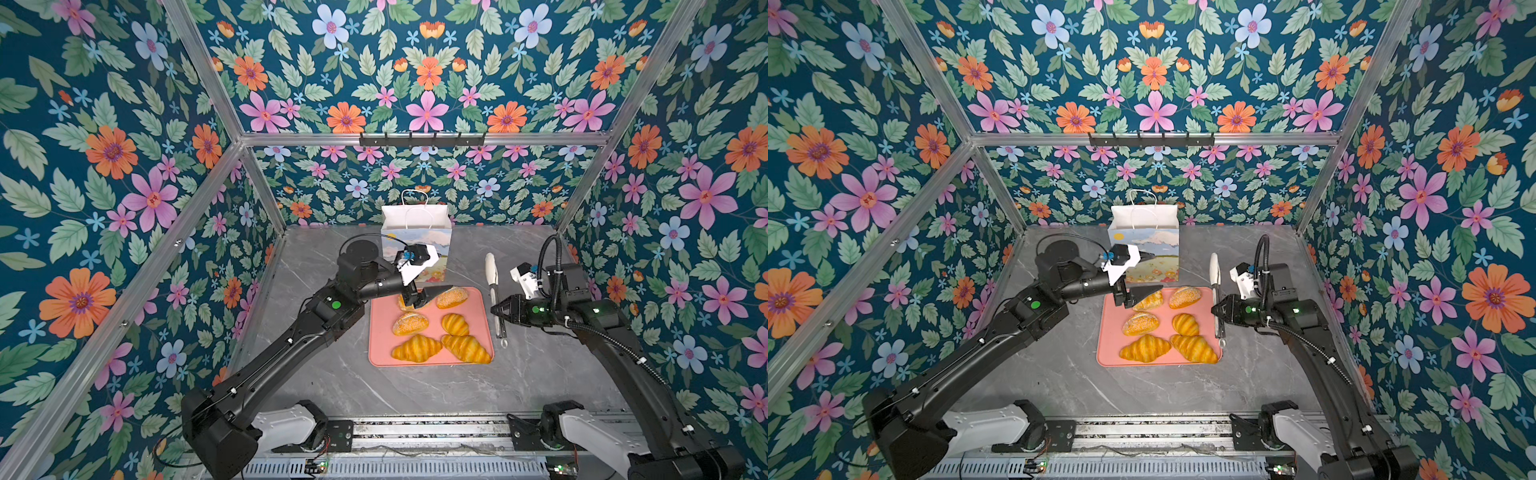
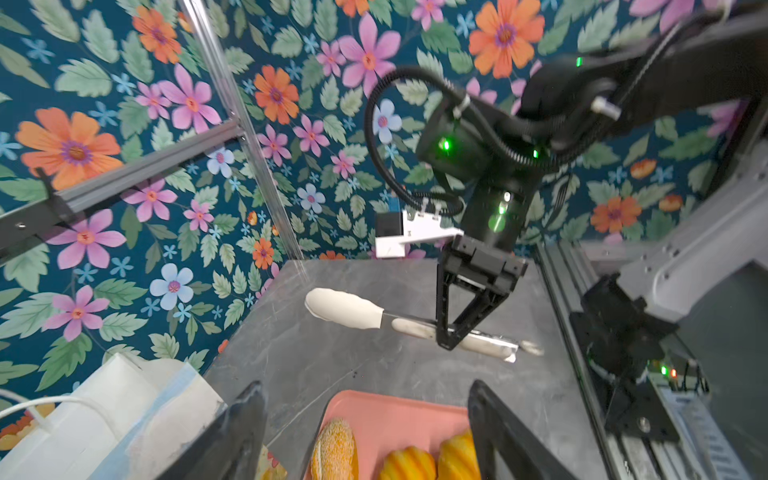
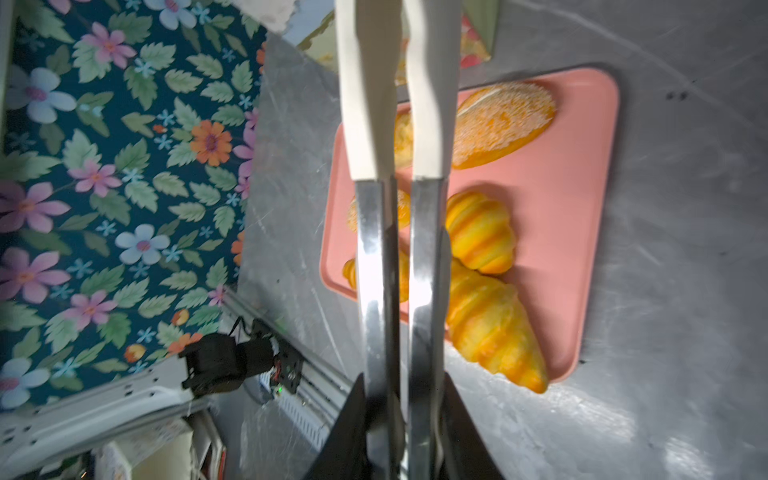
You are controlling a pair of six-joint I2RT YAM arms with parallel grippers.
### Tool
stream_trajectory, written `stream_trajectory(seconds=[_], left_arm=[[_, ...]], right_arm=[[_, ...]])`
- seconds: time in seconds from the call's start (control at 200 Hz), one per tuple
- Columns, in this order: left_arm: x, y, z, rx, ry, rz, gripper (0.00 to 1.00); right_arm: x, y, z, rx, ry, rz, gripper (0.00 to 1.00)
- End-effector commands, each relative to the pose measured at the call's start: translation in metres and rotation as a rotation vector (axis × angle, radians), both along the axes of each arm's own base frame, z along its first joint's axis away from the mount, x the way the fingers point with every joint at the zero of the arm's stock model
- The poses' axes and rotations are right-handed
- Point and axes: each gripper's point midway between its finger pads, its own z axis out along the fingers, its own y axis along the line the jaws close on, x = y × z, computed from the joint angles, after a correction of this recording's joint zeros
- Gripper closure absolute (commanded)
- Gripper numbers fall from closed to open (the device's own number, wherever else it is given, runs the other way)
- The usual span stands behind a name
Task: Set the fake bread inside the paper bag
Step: 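Bring left gripper to the tongs held by the right gripper above the tray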
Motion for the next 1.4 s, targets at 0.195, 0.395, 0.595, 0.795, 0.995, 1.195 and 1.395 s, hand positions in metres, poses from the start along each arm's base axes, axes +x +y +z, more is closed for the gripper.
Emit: stream_trajectory(seconds=[0.195,0.395,0.595,0.795,0.995,1.195,1.395], left_arm=[[-0.012,-0.028,-0.074,0.417,-0.215,-0.102,0.29],[-0.015,-0.037,-0.111,0.570,-0.284,-0.124,0.31],[-0.013,-0.040,-0.132,0.648,-0.289,-0.129,0.34],[-0.016,-0.048,-0.146,0.715,-0.355,-0.107,0.37],[-0.025,-0.056,-0.158,0.778,-0.442,-0.112,0.41],[-0.016,-0.056,-0.167,0.837,-0.486,-0.075,0.54],[-0.003,-0.056,-0.170,0.854,-0.542,-0.009,0.57]], right_arm=[[-0.047,0.048,0.001,0.083,0.073,0.245,0.74],[-0.047,0.060,-0.009,0.086,0.100,0.280,0.75],[-0.049,0.068,-0.017,0.082,0.134,0.311,0.75],[-0.048,0.072,-0.021,0.096,0.149,0.312,0.75],[-0.050,0.073,-0.020,0.110,0.162,0.315,0.75],[-0.054,0.075,-0.019,0.133,0.172,0.333,0.75],[-0.060,0.076,-0.015,0.150,0.170,0.351,0.75]])
